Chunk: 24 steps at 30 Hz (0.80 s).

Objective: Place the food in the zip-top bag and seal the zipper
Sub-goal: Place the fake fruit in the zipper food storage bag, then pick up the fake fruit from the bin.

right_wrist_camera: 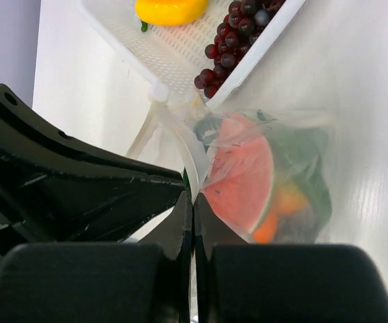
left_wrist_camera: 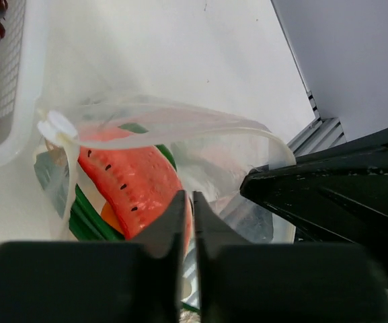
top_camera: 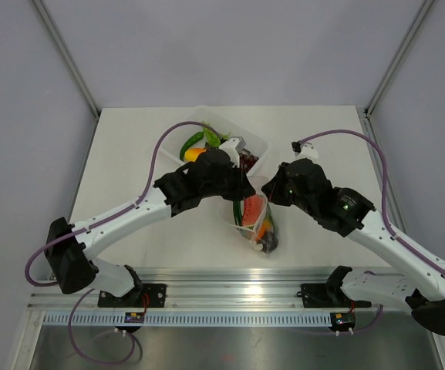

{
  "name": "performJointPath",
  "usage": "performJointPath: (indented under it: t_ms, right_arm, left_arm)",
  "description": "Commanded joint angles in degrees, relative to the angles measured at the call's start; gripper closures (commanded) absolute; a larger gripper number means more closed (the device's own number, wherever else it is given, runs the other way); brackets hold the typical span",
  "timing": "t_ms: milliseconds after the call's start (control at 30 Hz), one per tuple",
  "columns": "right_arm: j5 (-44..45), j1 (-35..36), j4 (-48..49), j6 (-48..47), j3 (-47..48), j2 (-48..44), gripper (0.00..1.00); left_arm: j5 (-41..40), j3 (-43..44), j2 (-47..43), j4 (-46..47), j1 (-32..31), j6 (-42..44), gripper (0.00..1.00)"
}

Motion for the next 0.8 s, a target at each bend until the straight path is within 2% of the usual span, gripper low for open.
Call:
performJointPath:
  t_ms: [0, 300, 467, 600, 767]
  right_arm:
    - [2.1, -0.3, 0.7, -0.4, 0.6, -0.5, 1.00]
    - [3.2, -0.2, -0.5, 0.0, 0.1, -2.2, 1.00]
    - [4.5, -0.2, -1.3, 0.0, -0.2, -3.1, 1.00]
    - [5.9, -0.2, -2.5, -0.4, 0.1, -4.0, 1.00]
    - [7.2, -0.3, -3.9, -1.0, 0.2, -4.3, 1.00]
  left_arm:
    - [2.7, 0.3, 0.6, 0.9, -0.1, 1.5, 1.00]
    - [-0.1, 3.0, -3.1, -4.2, 2.8, 6.2, 1.00]
    - [-1.0, 6.9, -4.0, -8.4, 10.2, 10.0, 1.00]
    - [-2.1, 11.6, -0.6, -11.7, 15.3, 14.4, 0.88]
    - [-6.2, 19.8, 8.2, -17.8, 21.0, 17.5, 0.64]
